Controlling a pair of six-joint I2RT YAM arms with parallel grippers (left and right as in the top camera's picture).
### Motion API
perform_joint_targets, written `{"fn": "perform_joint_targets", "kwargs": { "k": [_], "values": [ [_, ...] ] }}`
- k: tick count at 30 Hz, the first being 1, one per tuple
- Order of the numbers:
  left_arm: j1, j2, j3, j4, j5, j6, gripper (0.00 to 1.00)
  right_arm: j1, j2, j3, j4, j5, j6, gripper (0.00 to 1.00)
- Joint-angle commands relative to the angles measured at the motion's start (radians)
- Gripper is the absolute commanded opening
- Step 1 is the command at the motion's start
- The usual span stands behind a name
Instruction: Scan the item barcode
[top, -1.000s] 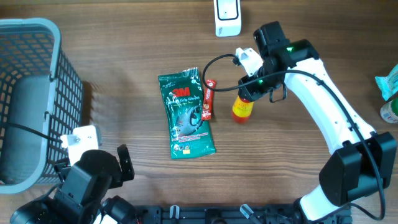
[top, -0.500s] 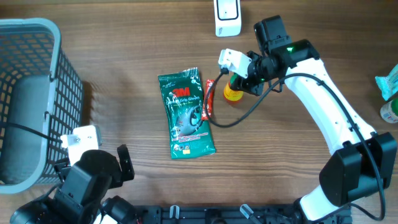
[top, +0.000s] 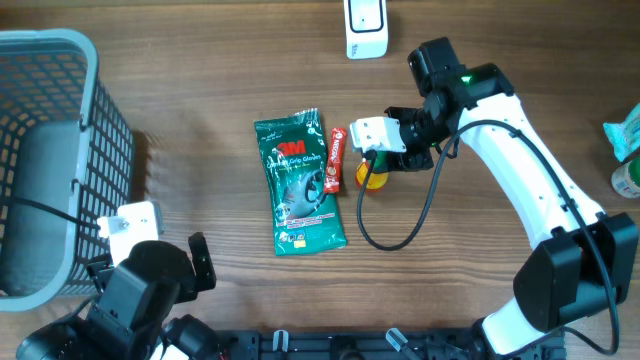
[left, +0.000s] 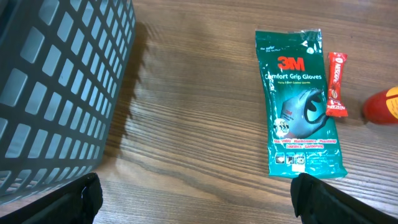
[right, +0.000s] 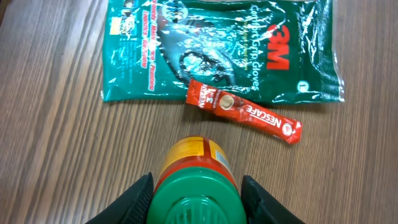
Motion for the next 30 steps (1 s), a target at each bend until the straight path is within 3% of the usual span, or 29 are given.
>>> {"fn": "perform_joint_targets", "kwargs": {
  "k": [1,7,8,9,11,17,21,23,24,28,30],
  "values": [
    [0.005,-0.003,0.012,0.002,0.002,-0.017,1.00,0.003,-0.033,0.009,-0.026,-0.060,-0.097,0.45],
    [0.005,-0.003,0.012,0.002,0.002,-0.017,1.00,0.003,-0.031,0.007,-0.144,-0.060,-0.239,0.46],
    [0.005,-0.003,0.012,0.002,0.002,-0.017,1.00,0.003,-0.031,0.007,-0.149,-0.059,-0.249,0.49],
    [0.005,-0.003,0.012,0.002,0.002,-0.017,1.00,0.003,-0.031,0.007,-0.141,-0.056,-0.246,0.59],
    [0.005,-0.003,0.012,0.002,0.002,-0.017,1.00,0.003,-0.032,0.017,-0.126,-0.057,-0.234,0.64],
    [0.005,-0.003,0.012,0.002,0.002,-0.017,1.00,0.003,-0.034,0.054,0.074,-0.036,0.117,0.68],
    [0.005,-0.003,0.012,0.002,0.002,-0.017,1.00,0.003,-0.034,0.054,0.365,-0.024,0.608,0.85],
    [0.005,-0.003,0.012,0.002,0.002,-0.017,1.00,0.003,-0.034,0.054,0.482,-0.023,0.953,1.00],
    [0.005,-0.003,0.012,0.002,0.002,-0.017,1.00,0.003,-0.033,0.054,0.540,-0.022,1.273,1.00],
    [0.005,-0.003,0.012,0.002,0.002,-0.017,1.00,0.004,-0.033,0.053,0.458,-0.024,1.964,1.00],
    [0.005,-0.003,0.012,0.002,0.002,-0.017,1.00,0.013,-0.033,0.052,0.335,-0.027,2.205,1.00]
  ]
}}
